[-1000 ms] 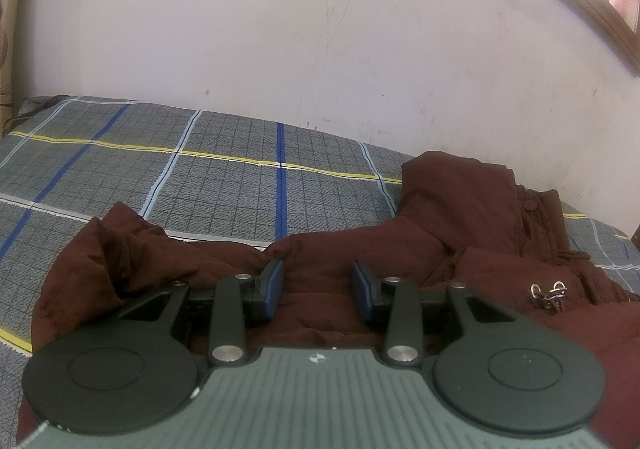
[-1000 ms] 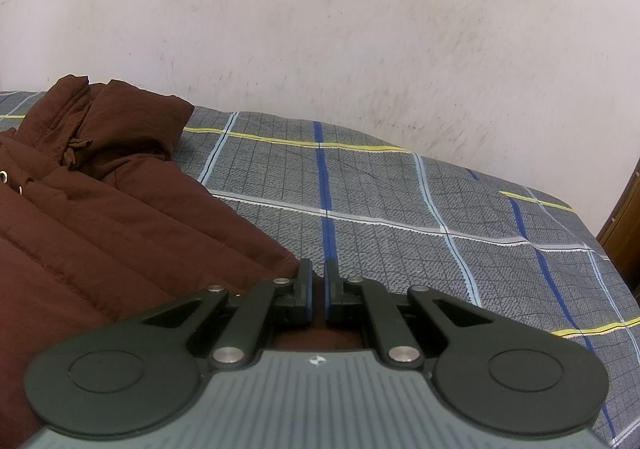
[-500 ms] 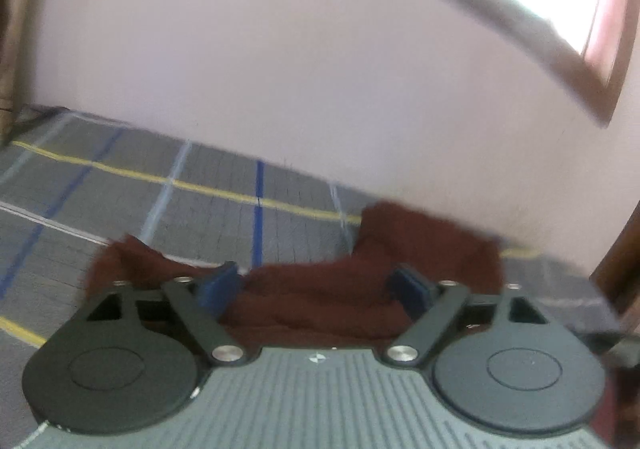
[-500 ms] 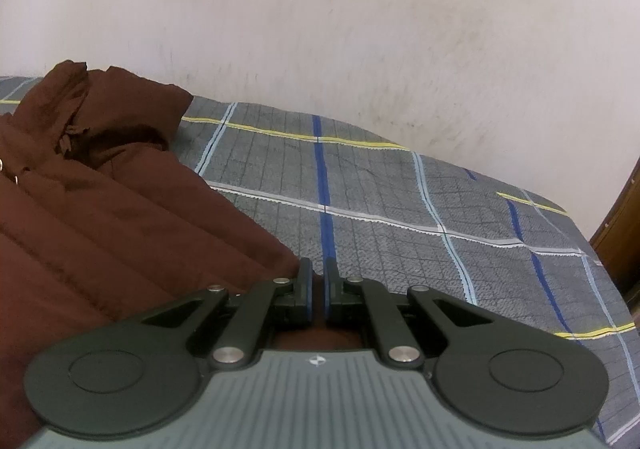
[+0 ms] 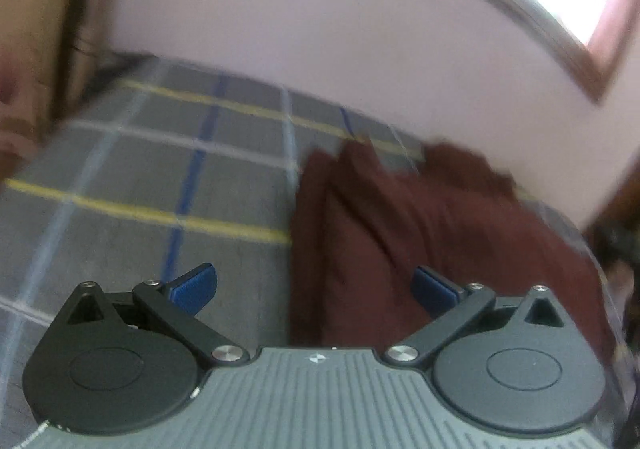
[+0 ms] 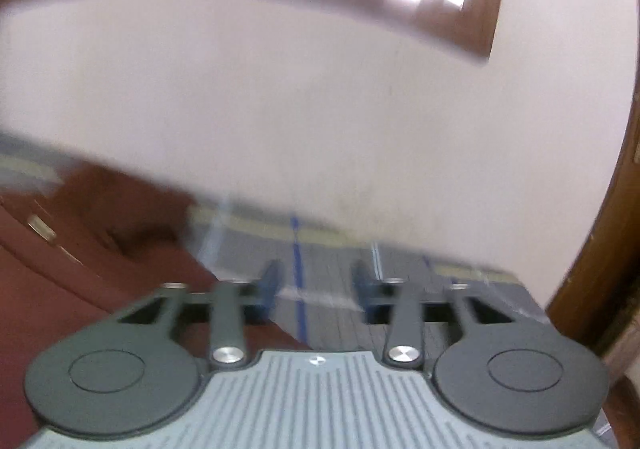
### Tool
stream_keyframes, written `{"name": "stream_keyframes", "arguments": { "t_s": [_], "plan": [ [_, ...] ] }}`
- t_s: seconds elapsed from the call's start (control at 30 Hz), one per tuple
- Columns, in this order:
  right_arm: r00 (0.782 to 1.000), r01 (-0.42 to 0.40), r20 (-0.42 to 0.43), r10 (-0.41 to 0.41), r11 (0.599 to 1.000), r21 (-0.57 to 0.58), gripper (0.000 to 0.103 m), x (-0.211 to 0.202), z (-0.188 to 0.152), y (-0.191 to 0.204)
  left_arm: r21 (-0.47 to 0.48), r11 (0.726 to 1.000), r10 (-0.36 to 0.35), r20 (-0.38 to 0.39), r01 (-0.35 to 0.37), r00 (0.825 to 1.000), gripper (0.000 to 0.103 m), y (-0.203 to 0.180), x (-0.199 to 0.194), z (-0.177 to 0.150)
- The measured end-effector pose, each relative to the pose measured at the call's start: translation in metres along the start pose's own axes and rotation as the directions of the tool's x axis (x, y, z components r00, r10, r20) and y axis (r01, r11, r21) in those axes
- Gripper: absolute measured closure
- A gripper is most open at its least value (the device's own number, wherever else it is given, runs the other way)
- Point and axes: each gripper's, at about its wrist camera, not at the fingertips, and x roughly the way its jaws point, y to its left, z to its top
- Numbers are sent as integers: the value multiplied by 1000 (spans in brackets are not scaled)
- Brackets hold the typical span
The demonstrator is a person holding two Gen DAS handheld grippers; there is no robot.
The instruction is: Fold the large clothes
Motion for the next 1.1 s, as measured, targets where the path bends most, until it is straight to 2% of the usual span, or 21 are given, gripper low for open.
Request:
{"name": "stream_keyframes", "arguments": {
  "t_s": [0.07,0.17,0.23,0.3,0.37,0.4,0.47,0.5,0.57,0.67,0.73,0.77,0.8,0.83,0.97,1.1],
  "plan": [
    [997,-53,61,54,998,-13,23,-33,0,10,-26,996,-83,-66,82,994,10,5,12,-15],
    [990,-86,93,102,983,-160,23,-79,-12,41,-100,972,-222,-113,211,969,12,13,23,-37],
    [987,-112,93,134,972,-209,23,-102,-22,57,-136,956,-267,-52,258,962,6,17,21,-48],
    [979,-164,82,185,964,-207,23,-120,-31,69,-183,939,-301,-19,292,954,5,23,25,-50],
    [977,-191,65,205,965,-182,23,-129,-36,79,-282,897,-346,34,341,938,7,35,32,-49],
    [975,-203,54,214,965,-166,23,-131,-37,83,-296,894,-337,51,336,940,11,35,35,-47],
    [972,-221,49,229,966,-132,23,-137,-39,89,-322,901,-289,56,291,956,35,27,41,-45],
    [970,-233,49,239,966,-111,23,-140,-39,91,-359,892,-271,59,274,961,53,24,45,-46],
    [966,-248,48,252,965,-85,23,-136,-38,90,-430,859,-258,103,277,961,60,27,46,-51],
    [962,-272,29,273,962,-26,23,-124,-31,83,-430,865,-210,160,260,965,68,19,33,-52],
    [953,-304,9,304,952,37,23,-114,-26,72,-423,866,-192,207,265,959,70,9,21,-49],
    [948,-317,-2,318,946,64,44,-109,-23,69,-397,881,-178,225,257,958,71,0,15,-45],
    [944,-327,-24,330,941,82,85,-101,-18,68,-369,896,-165,240,247,957,71,-9,7,-42],
    [940,-334,-49,338,939,85,99,-92,-14,70,-343,909,-155,253,238,955,71,-18,2,-38],
    [904,-418,-76,421,907,51,100,-64,-1,87,-275,938,-129,283,210,950,71,-52,-16,-26],
    [896,-411,-173,408,911,20,101,-19,-4,102,-201,960,-129,312,198,941,71,-86,-35,-21]
  ]
}}
